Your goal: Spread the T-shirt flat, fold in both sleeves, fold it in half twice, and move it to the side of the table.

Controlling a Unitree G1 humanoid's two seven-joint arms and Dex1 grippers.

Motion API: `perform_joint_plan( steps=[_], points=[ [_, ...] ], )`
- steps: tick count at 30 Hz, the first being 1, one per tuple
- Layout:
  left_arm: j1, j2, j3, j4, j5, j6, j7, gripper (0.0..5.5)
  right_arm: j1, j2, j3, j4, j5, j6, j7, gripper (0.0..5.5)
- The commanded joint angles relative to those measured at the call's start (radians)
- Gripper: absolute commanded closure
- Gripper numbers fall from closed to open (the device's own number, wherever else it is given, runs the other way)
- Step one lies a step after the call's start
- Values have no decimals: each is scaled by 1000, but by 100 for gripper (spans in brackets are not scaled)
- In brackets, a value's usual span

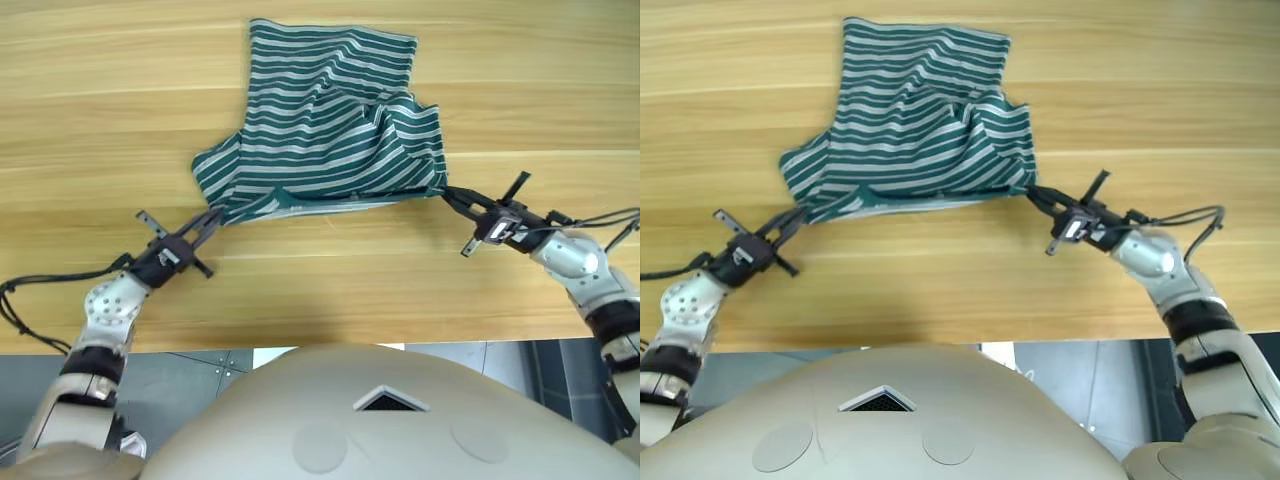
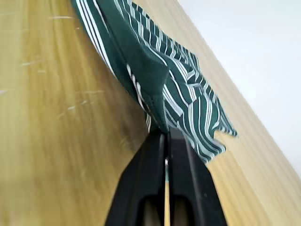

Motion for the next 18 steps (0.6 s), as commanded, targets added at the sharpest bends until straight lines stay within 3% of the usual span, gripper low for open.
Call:
perform_joint_plan(
  steps=[1,8,9,13,18],
  points=[
    [62,1,26,-78,-3,103,-27,547,131,-34,-78,-94,-11,98,20,550],
    [106,-70,53,-115,34,189,-20,547,355,-29,-141,-409,-79,243,55,550],
    [101,-83,62,-117,30,201,-13,521,356,-17,-138,-426,-79,253,68,550],
    [127,-118,102,-148,-3,220,-17,460,341,10,-160,-446,-66,278,102,475],
    [240,-143,152,-288,-200,221,-121,367,410,4,-214,-490,-54,296,132,374]
  ],
)
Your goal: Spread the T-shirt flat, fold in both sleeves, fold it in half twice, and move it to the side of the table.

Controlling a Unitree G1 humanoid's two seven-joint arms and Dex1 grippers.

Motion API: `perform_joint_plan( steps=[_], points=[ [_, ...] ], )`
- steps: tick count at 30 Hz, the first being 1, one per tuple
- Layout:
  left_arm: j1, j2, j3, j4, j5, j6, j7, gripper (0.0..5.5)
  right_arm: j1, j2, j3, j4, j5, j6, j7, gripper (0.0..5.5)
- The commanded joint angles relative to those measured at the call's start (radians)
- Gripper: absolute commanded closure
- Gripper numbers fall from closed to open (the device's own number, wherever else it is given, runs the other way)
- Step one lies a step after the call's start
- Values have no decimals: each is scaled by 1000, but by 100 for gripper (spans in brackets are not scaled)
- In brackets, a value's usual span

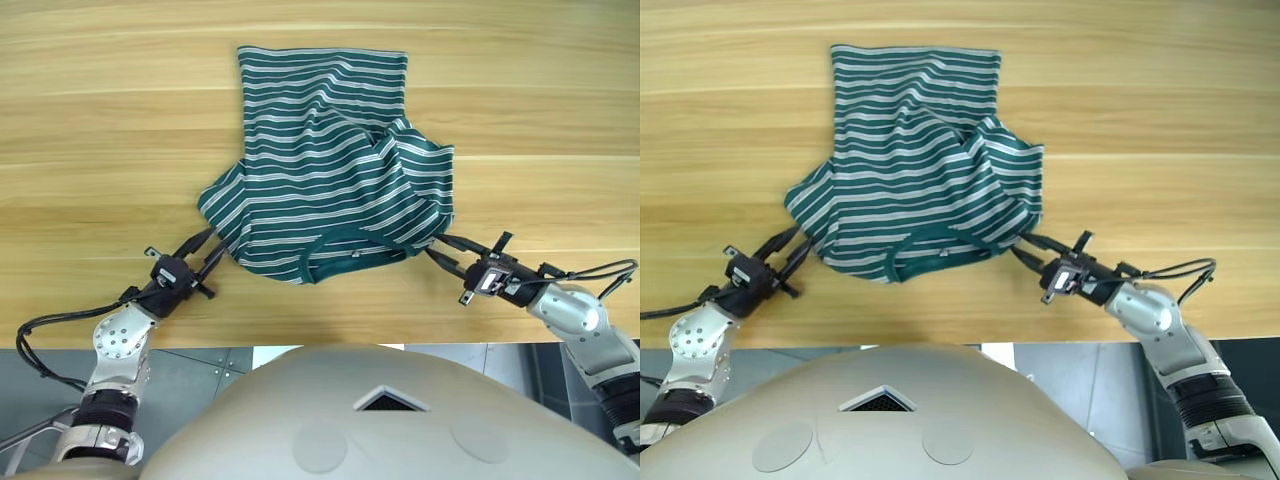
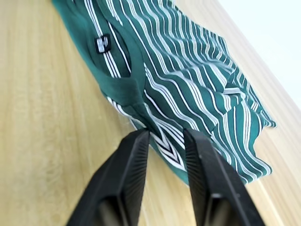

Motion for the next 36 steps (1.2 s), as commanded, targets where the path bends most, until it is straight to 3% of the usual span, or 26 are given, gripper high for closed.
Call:
perform_joint_plan(
  steps=[1,6,11,15,19,26,32,36],
  points=[
    [58,-8,36,-98,-108,3,-78,348,47,0,-49,-28,25,19,24,368],
    [-37,-20,141,-187,-200,43,-87,348,-23,9,-131,-69,295,-50,130,368],
    [-259,-121,138,-72,154,75,108,348,-337,104,-117,210,271,-42,230,368],
    [-334,-165,137,25,341,45,225,348,-649,211,-40,575,-75,-24,58,368],
    [-374,-182,119,92,395,15,259,348,-770,261,28,826,-293,-17,-120,368],
    [-438,-184,93,118,492,11,313,348,-739,238,62,947,-391,-52,-242,368],
    [-460,-169,88,118,566,48,362,348,-611,139,28,903,-404,-27,-304,368],
    [-449,-157,92,112,591,63,391,348,-442,63,-9,722,-381,-4,-295,368]
  ],
)
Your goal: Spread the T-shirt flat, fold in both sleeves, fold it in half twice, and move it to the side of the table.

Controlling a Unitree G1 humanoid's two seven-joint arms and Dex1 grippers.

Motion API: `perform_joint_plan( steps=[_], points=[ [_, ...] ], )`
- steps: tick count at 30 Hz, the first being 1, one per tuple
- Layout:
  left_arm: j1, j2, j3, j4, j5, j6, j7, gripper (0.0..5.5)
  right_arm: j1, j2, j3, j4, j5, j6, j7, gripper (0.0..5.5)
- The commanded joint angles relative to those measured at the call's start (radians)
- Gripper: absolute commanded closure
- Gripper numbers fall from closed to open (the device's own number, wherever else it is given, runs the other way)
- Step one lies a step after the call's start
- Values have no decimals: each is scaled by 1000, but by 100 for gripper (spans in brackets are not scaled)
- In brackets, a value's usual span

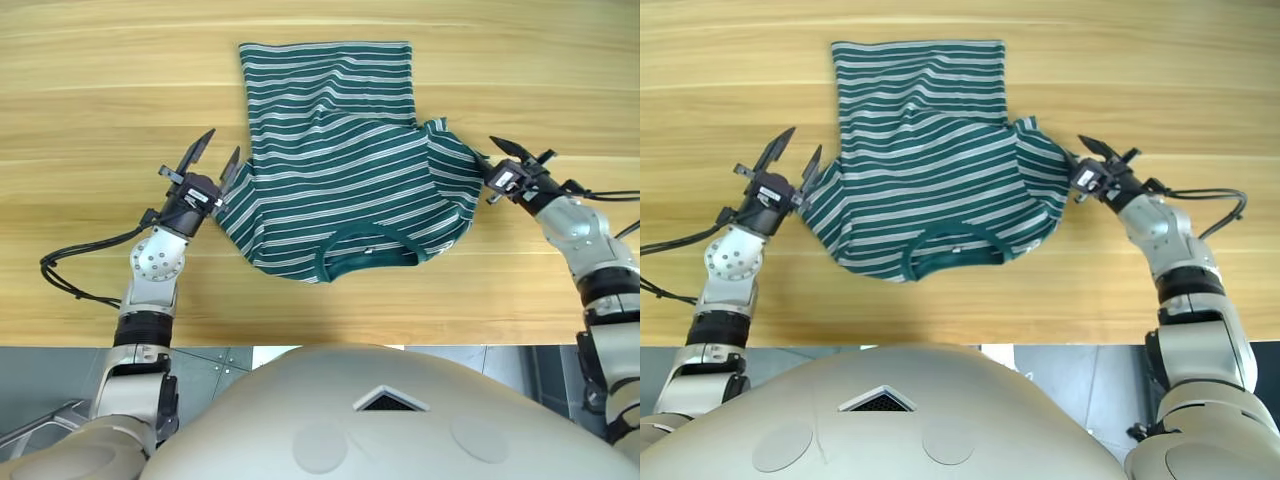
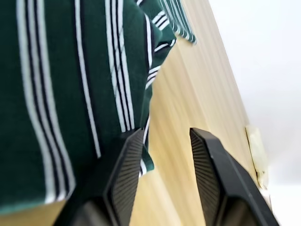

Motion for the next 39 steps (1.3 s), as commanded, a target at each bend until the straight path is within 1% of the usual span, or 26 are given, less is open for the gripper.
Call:
perform_joint_plan(
  steps=[1,6,9,13,16,21,24,26,29,31,33,35,39],
  points=[
    [-1,19,0,-4,29,22,28,348,204,-70,-20,-180,-2,56,49,368],
    [6,38,-2,8,55,37,53,348,417,-108,-74,-545,87,79,117,368],
    [23,57,6,11,69,42,68,348,468,-96,-94,-657,103,109,145,368],
    [24,89,9,22,82,49,79,348,472,-86,-137,-693,77,145,134,368],
    [45,112,17,7,75,45,77,348,377,-78,-215,-677,20,159,33,368],
    [48,74,-155,-64,116,16,-33,348,250,-12,-164,-666,-29,123,17,368],
    [55,70,-222,-132,33,-24,-107,348,198,10,-151,-641,-54,111,4,368],
    [72,85,-240,-168,3,-28,-142,348,174,24,-141,-618,-67,103,-3,368],
    [69,125,-222,-128,90,29,-123,348,146,33,-127,-599,-80,92,-9,368],
    [83,199,-163,-102,240,134,-19,348,128,36,-130,-591,-83,87,-10,368],
    [126,264,-107,-95,319,221,53,348,124,30,-134,-580,-86,88,-8,368],
    [173,294,-98,-101,333,251,62,348,130,24,-125,-565,-97,86,-1,368],
    [163,305,-122,-76,338,268,73,348,145,23,-116,-573,-94,77,16,368]
  ],
)
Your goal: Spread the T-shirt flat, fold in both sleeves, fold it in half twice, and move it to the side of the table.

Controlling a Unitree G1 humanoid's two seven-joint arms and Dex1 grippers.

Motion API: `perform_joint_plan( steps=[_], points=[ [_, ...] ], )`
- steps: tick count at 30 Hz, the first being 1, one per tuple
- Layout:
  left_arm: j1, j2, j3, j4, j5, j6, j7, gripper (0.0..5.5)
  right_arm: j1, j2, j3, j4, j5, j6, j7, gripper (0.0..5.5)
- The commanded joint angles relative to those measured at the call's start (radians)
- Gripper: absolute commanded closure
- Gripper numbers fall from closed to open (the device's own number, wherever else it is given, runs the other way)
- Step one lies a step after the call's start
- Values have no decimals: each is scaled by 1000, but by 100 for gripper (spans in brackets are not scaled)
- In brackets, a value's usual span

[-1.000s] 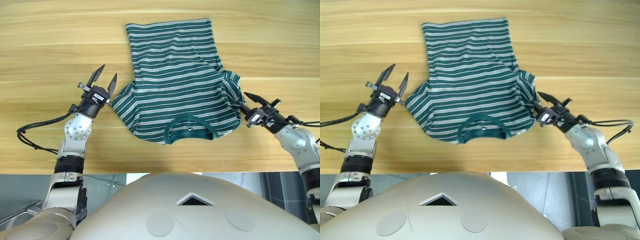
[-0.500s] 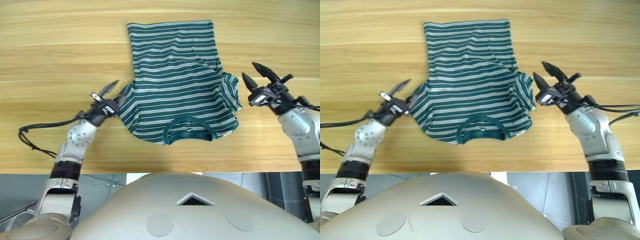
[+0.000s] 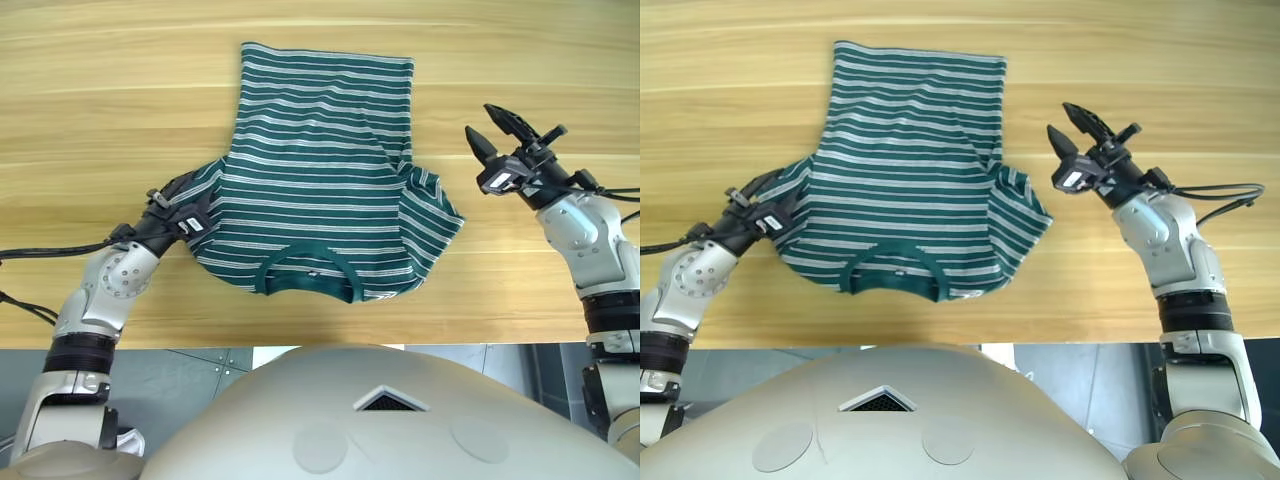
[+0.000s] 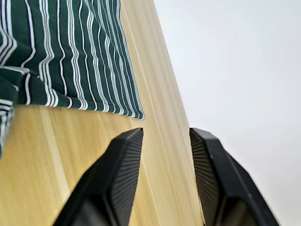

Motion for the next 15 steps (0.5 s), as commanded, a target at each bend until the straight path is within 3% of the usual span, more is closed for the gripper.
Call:
perform_joint_plan(
  steps=[1,8,15],
  points=[
    [18,5,-42,50,45,42,-9,348,22,-19,15,-13,7,-17,37,368],
    [17,-28,-69,16,18,16,9,348,88,-3,44,-63,61,-39,116,368],
    [113,-17,97,-200,26,121,138,348,-147,81,119,69,-74,-60,45,368]
  ],
)
